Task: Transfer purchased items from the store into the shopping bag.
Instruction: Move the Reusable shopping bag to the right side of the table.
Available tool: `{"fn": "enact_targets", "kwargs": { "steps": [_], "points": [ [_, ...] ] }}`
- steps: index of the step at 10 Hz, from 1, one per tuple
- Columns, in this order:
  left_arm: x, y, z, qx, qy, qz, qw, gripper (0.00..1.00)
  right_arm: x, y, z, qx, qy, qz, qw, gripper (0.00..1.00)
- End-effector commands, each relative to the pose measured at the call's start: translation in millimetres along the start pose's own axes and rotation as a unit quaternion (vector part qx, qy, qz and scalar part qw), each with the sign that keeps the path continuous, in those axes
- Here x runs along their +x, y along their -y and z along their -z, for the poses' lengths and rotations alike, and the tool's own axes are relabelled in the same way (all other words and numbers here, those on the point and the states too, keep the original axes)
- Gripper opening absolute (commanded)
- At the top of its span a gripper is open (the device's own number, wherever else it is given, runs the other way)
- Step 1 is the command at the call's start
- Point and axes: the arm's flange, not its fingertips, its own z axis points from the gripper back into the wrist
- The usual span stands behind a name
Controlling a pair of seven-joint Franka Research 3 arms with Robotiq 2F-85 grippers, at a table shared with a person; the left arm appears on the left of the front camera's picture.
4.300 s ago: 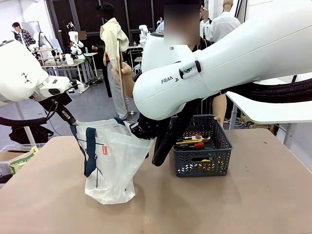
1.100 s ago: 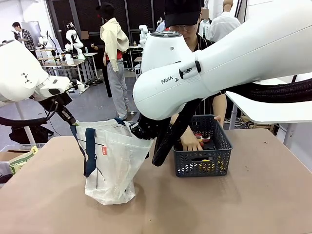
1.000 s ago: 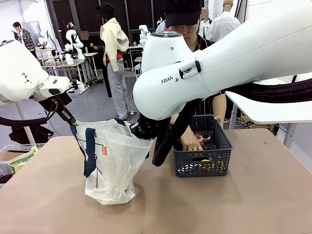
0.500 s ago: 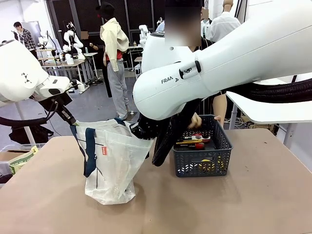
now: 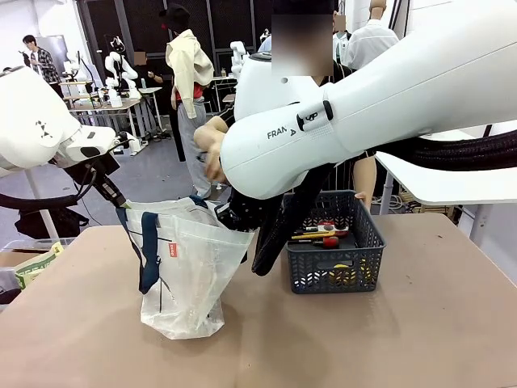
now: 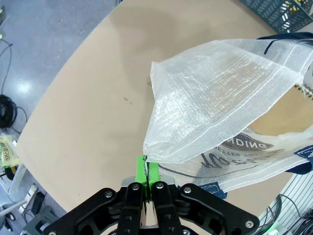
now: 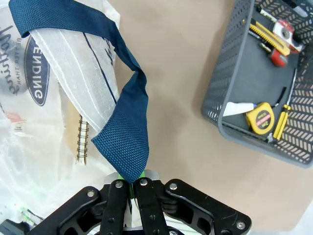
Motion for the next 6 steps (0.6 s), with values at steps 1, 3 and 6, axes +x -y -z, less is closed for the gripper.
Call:
{"fn": "enact_targets", "kwargs": {
  "steps": [1, 3, 6],
  "points": [
    [-1.1, 0.7, -3.6, 0.001, -0.002, -0.008, 1.0, 0.0, 0.4, 0.1, 0.0, -0.001, -0.001, 0.004, 1.0, 0.0],
    [-1.1, 0.7, -3.6, 0.001, -0.002, -0.008, 1.0, 0.0, 0.4, 0.1, 0.0, -0.001, -0.001, 0.004, 1.0, 0.0],
    [-1.1, 0.7, -3.6, 0.001, -0.002, -0.008, 1.0, 0.0, 0.4, 0.1, 0.0, -0.001, -0.001, 0.004, 1.0, 0.0]
  ]
}}
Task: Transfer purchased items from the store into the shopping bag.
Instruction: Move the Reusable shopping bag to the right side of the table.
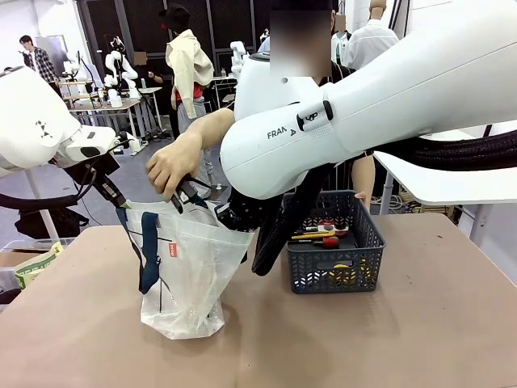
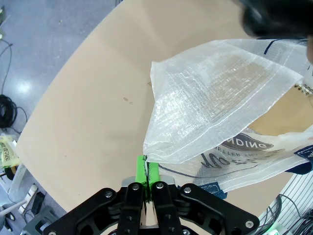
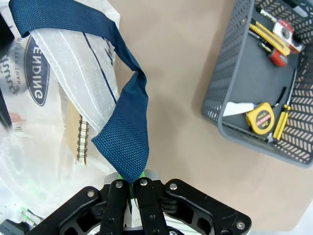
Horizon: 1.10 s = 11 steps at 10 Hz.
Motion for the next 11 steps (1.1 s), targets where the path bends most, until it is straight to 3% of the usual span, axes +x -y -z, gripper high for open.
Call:
{"fn": "enact_targets", "kwargs": {
  "steps": [1, 11],
  "points": [
    [-1.1, 0.7, -3.6, 0.001, -0.002, -0.008, 1.0, 0.0, 0.4, 0.1, 0.0, -0.001, -0.001, 0.004, 1.0, 0.0],
    [-1.1, 0.7, -3.6, 0.001, -0.002, -0.008, 1.0, 0.0, 0.4, 0.1, 0.0, -0.001, -0.001, 0.004, 1.0, 0.0]
  ]
}}
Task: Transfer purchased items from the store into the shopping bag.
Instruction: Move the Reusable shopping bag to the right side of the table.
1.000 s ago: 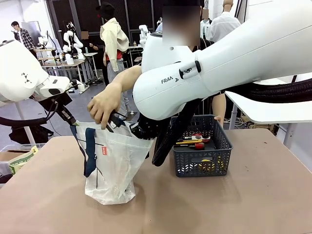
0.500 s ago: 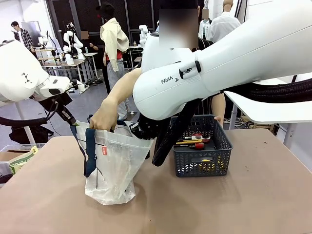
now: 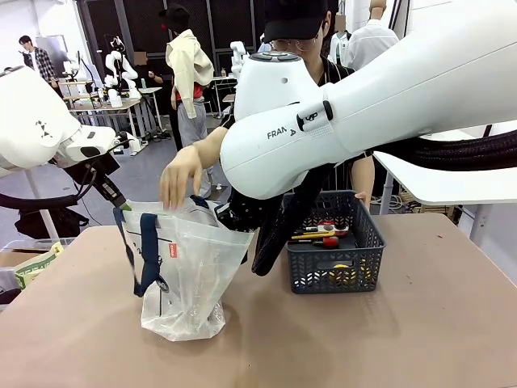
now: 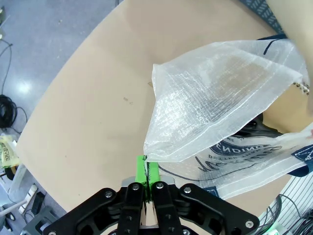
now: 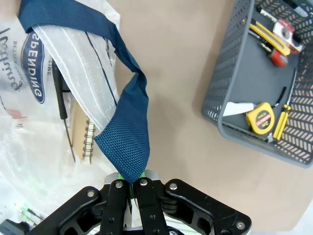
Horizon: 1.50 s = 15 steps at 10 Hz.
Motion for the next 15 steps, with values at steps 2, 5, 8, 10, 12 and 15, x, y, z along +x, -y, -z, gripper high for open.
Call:
{"fn": "enact_targets", "kwargs": {
  "steps": [2, 5, 8, 10, 12, 15],
  "points": [
    [-1.2, 0.6, -3.4, 0.001, -0.002, -0.008, 1.0, 0.0, 0.5, 0.2, -0.2, -0.001, -0.001, 0.004, 1.0, 0.0],
    [-1.2, 0.6, -3.4, 0.001, -0.002, -0.008, 1.0, 0.0, 0.5, 0.2, -0.2, -0.001, -0.001, 0.004, 1.0, 0.0],
    [-1.2, 0.6, -3.4, 0.001, -0.002, -0.008, 1.0, 0.0, 0.5, 0.2, -0.2, -0.001, -0.001, 0.004, 1.0, 0.0],
    [-1.2, 0.6, -3.4, 0.001, -0.002, -0.008, 1.0, 0.0, 0.5, 0.2, -0.2, -0.001, -0.001, 0.004, 1.0, 0.0],
    [-1.2, 0.6, -3.4, 0.001, -0.002, -0.008, 1.0, 0.0, 0.5, 0.2, -0.2, -0.001, -0.001, 0.004, 1.0, 0.0],
    [-1.2, 0.6, -3.4, 0.001, -0.002, -0.008, 1.0, 0.0, 0.5, 0.2, -0.2, -0.001, -0.001, 0.004, 1.0, 0.0]
  ]
}}
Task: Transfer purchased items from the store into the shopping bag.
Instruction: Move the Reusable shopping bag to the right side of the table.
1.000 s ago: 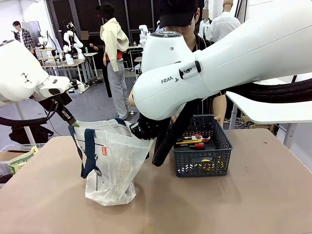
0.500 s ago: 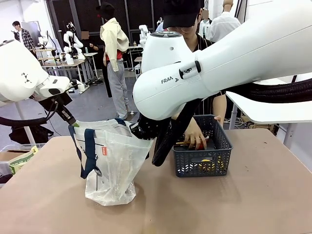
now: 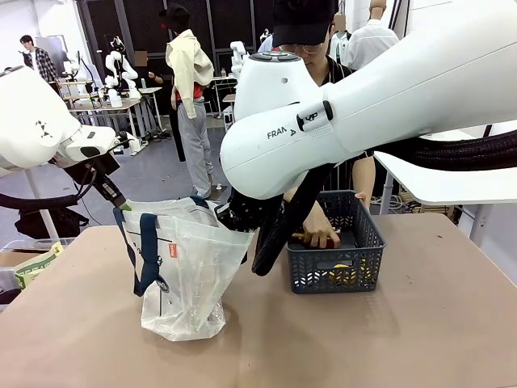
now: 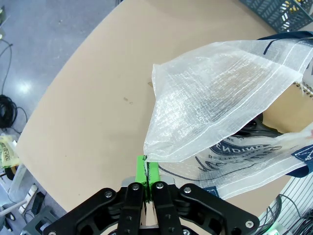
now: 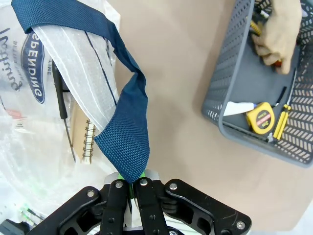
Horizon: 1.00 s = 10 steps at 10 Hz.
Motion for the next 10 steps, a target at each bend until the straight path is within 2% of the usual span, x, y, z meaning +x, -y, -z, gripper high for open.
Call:
{"fn": "enact_targets", "kwargs": {
  "steps": [1, 10],
  "points": [
    [-1.2, 0.6, -3.3, 0.001, -0.002, -0.008, 1.0, 0.0, 0.5, 0.2, -0.2, -0.001, -0.001, 0.004, 1.0, 0.0],
    [-1.2, 0.6, -3.3, 0.001, -0.002, -0.008, 1.0, 0.0, 0.5, 0.2, -0.2, -0.001, -0.001, 0.004, 1.0, 0.0]
  ]
}}
